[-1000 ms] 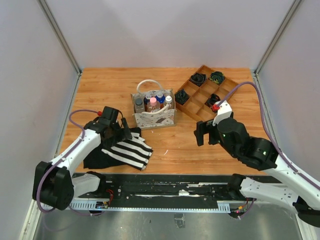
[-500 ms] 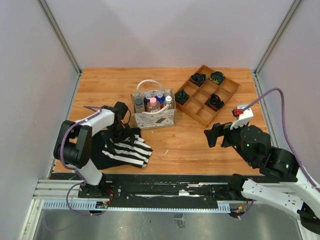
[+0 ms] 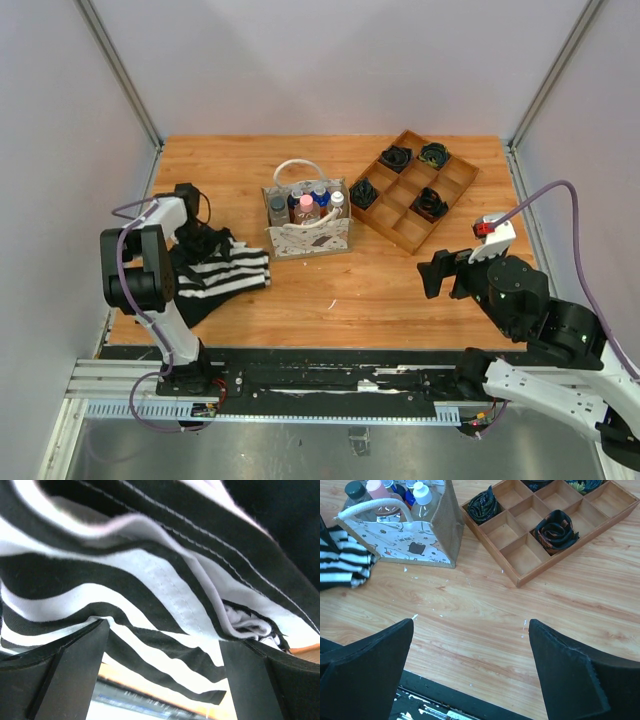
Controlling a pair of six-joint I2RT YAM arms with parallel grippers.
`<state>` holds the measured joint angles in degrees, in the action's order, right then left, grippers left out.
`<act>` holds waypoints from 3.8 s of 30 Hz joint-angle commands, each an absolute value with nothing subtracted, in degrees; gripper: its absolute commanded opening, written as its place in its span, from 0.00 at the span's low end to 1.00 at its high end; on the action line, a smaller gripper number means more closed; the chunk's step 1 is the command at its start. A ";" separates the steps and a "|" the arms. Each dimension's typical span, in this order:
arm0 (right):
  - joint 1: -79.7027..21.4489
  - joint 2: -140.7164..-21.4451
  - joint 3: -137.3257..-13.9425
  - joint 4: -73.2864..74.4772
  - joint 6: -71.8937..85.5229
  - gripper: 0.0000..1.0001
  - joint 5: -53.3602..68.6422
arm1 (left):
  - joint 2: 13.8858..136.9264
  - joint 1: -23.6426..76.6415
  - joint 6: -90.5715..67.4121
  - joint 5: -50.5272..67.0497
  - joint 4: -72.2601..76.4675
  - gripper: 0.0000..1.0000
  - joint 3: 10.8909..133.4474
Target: Take the personal care products out of the canvas bag
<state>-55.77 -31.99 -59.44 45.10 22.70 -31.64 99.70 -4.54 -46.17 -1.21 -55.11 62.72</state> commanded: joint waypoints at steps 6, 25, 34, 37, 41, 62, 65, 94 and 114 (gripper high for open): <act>-55.34 -32.02 -63.80 49.12 21.06 0.99 -34.89 | 112.21 -13.59 -49.20 -13.86 -50.24 0.96 79.46; -55.31 -33.45 -66.65 52.13 22.46 0.98 -37.18 | 104.19 -5.30 -45.01 -7.87 -50.55 0.90 85.48; -55.28 -35.07 -66.58 51.37 22.74 0.99 -37.01 | 105.07 -0.96 -45.71 -4.41 -45.61 0.91 73.35; -55.28 -35.00 -66.95 51.38 23.25 0.99 -36.40 | 108.95 -1.29 -45.37 -5.98 -46.76 0.92 76.33; -55.32 -33.50 -67.20 52.72 24.95 0.99 -35.27 | 114.51 -4.48 -46.50 -6.92 -48.30 0.93 81.63; -44.18 -53.23 -70.28 56.05 23.05 0.98 -30.85 | 106.89 -4.88 -45.03 -5.83 -45.32 0.89 93.78; -31.75 -58.51 -68.94 49.41 19.12 0.98 -17.25 | 100.62 1.21 -42.71 -4.49 -44.74 0.90 90.88; -16.97 -123.39 -111.00 41.02 6.08 0.99 6.46 | 68.64 7.12 -36.73 11.14 -39.15 1.00 66.79; -6.22 -127.80 -105.39 52.36 8.36 0.99 -3.25 | 67.91 7.12 -37.57 14.30 -36.64 1.00 63.13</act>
